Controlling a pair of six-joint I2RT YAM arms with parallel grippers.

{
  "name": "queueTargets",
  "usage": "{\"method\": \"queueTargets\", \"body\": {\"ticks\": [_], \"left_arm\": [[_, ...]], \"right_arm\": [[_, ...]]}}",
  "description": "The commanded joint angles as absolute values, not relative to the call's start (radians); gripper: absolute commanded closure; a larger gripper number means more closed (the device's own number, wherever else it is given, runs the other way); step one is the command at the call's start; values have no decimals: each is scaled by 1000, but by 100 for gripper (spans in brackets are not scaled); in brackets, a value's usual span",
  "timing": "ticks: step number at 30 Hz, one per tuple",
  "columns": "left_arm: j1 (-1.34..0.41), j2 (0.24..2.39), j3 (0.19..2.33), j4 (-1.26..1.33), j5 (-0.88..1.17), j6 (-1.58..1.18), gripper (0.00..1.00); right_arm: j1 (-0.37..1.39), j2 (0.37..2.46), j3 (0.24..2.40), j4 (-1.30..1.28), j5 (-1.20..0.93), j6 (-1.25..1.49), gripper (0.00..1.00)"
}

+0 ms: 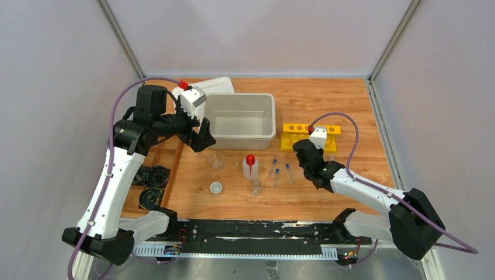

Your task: Organize the chemistry lab equipment

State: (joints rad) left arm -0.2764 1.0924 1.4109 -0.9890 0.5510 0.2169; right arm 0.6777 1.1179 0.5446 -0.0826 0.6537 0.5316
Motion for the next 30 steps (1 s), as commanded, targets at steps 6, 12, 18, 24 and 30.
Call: {"method": "queueTargets", "body": {"ticks": [6,12,18,24,30], "left_arm": [[-275,1093,1440,-974,545,226,0],[-275,1093,1449,-974,543,227,0],[-275,1088,1445,-974,544,229,0],[-275,1081,1439,-974,554,232,0],[-275,1091,1454,-974,548,219,0]], "right_arm": [[667,1184,567,-80,641,630,100],[669,1198,593,-70,721,678,100],[675,1239,616,-93,699,692,95],[676,1211,639,-178,691,695,52],[685,1079,711,-306,701,666,37]]}}
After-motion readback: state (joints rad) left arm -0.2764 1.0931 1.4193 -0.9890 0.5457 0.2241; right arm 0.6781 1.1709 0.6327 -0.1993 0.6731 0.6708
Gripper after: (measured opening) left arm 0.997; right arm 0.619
